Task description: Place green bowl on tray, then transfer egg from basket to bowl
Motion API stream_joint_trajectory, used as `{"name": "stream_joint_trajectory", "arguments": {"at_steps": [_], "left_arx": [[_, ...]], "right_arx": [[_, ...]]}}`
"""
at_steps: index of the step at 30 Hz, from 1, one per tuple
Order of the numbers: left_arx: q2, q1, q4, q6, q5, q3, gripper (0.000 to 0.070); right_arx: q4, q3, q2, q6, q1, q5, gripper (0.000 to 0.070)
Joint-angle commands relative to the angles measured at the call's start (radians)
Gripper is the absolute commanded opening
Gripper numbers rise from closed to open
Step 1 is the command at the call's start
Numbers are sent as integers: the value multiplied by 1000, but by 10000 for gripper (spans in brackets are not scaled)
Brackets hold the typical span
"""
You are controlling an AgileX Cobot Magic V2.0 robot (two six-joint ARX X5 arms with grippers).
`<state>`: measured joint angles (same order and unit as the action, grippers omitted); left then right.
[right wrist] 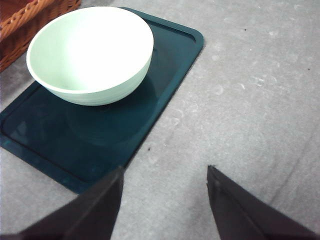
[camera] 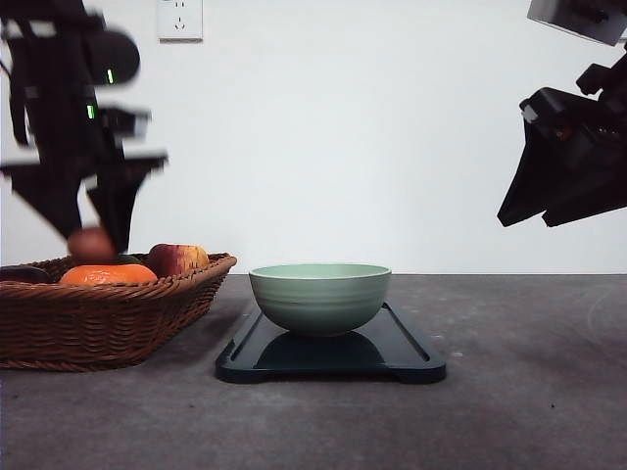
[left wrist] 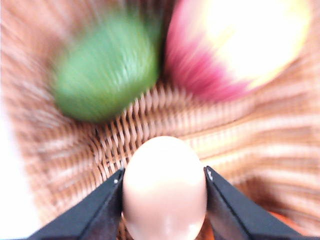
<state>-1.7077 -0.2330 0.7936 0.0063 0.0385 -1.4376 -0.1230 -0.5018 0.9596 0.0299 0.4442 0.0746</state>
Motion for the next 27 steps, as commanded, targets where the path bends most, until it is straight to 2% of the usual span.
{"name": "stream_joint_trajectory", "arguments": {"at_steps": [1,8,14,18,27], "left_arx": [[12,-17,-10,-21,33,-25,227],[73,-117,-123,-26,184,-25,227],[48,-236,-264,-34,177,-25,227],[6,-308,-333,-34,139,-25,227],[-120,-411,-404,-34,44,-25,226]], "right_arx": [[10,-2,6,-7,4,-3,329],[11,-2,6,-7,4,3,329],[11,-2,6,-7,4,3,329],[11,-2,6,-7,4,3,329],[11,-2,6,-7,4,3,329]]}}
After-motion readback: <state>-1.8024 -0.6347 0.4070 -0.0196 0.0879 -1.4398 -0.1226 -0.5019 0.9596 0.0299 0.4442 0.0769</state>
